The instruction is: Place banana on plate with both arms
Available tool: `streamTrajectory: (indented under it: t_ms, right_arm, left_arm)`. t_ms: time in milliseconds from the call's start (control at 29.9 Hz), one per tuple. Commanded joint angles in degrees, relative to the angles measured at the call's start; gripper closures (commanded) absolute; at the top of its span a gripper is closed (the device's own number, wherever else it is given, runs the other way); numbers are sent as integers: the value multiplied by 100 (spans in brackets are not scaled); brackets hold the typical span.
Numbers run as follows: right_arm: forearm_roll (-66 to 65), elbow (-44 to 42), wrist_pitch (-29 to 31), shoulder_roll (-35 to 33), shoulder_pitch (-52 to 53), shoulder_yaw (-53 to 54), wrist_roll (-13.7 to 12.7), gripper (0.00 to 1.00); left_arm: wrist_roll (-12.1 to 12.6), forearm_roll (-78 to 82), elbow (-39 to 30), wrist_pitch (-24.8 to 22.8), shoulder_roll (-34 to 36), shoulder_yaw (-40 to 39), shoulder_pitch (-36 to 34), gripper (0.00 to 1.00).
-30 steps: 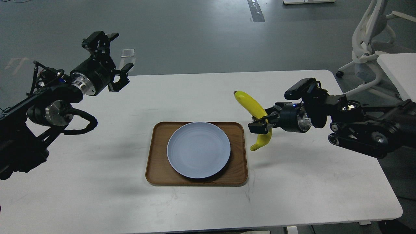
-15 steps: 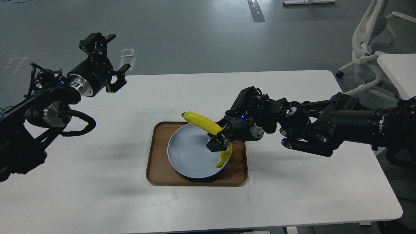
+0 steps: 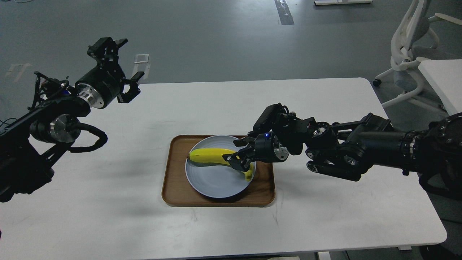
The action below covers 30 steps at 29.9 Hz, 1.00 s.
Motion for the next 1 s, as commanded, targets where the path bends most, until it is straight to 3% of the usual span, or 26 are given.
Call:
streamTrajectory:
  t_ms: [0,167,368,502,769,970]
  right_arm:
    - [564,4,-9,-52,52,349,-14,0]
    - [1924,-84,70,-482,43,1535,-269,0]
    - [5118,-93,70,-930,-351,3062,-883,0]
    - [6941,-146,70,-1002,-1036,4371,-1060,0]
    - [7614,-128,79,-975,-2372,6061,-1104,0]
    - [7605,-119,105,-1037,-2567,6221,-1095,0]
  left_arm:
    - [-7,-14,12,-6,7,-32,0,2]
    - [-16,-49,12,-6,16,-40,79,2]
    - [-16,-84,3,-15,-28,-58,88,2]
    - [-16,-84,3,-15,-133,-67,158,2]
    - [-16,-93,-32,-366,-406,-1015,694,2]
    - [-16,-93,-32,-446,-450,-1086,809,2]
